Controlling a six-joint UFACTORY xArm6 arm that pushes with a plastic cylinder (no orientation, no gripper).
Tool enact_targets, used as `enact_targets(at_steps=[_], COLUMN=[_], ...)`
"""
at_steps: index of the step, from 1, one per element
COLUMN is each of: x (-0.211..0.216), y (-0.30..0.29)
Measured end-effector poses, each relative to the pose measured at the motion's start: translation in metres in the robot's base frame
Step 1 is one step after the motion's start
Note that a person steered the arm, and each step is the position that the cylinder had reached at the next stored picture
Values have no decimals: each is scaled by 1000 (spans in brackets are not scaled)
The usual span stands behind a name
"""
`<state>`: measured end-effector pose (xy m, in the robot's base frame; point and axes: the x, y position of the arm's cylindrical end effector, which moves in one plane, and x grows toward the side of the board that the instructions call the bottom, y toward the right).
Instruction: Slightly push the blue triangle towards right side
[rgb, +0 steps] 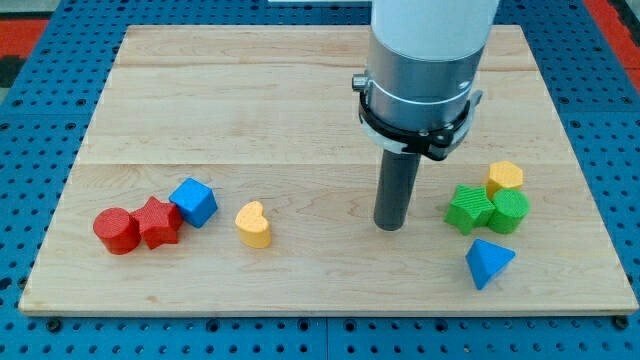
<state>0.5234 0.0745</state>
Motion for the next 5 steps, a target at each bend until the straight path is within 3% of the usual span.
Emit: enact_targets(at_steps=[2,5], x=[46,96], y=[65,77])
